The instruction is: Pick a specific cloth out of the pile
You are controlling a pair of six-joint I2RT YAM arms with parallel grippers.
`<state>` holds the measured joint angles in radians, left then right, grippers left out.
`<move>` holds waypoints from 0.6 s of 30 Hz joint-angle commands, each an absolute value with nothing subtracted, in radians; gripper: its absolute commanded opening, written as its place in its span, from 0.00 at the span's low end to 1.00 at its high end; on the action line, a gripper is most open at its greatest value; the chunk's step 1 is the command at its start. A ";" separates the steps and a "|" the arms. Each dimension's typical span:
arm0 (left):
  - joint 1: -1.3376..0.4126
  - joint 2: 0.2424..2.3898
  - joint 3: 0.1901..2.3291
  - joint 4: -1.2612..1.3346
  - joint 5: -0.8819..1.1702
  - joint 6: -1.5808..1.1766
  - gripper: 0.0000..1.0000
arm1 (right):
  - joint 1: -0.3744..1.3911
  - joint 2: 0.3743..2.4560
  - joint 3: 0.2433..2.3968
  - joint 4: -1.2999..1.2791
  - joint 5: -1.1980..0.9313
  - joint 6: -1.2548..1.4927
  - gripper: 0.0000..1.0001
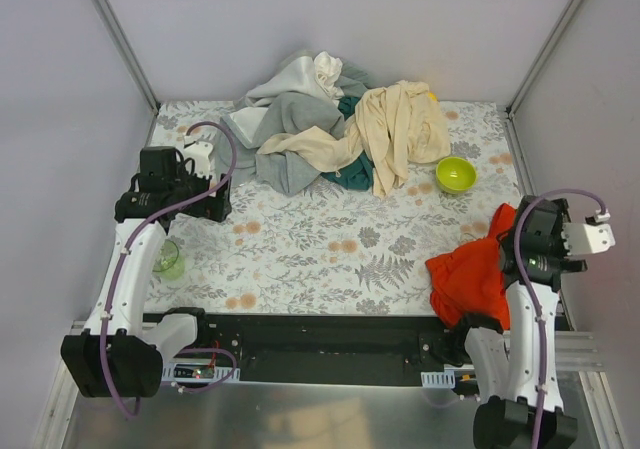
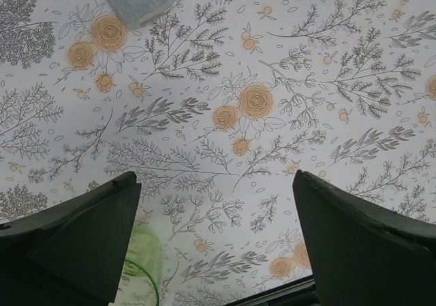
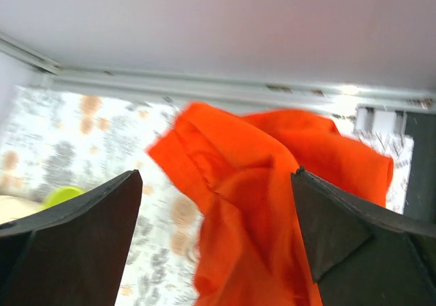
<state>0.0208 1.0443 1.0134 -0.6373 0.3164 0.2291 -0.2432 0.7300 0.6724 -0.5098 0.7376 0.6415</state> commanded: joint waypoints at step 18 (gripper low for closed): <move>0.026 0.988 0.723 -0.353 0.064 0.104 0.99 | 0.074 0.775 0.546 -0.071 0.152 0.186 0.99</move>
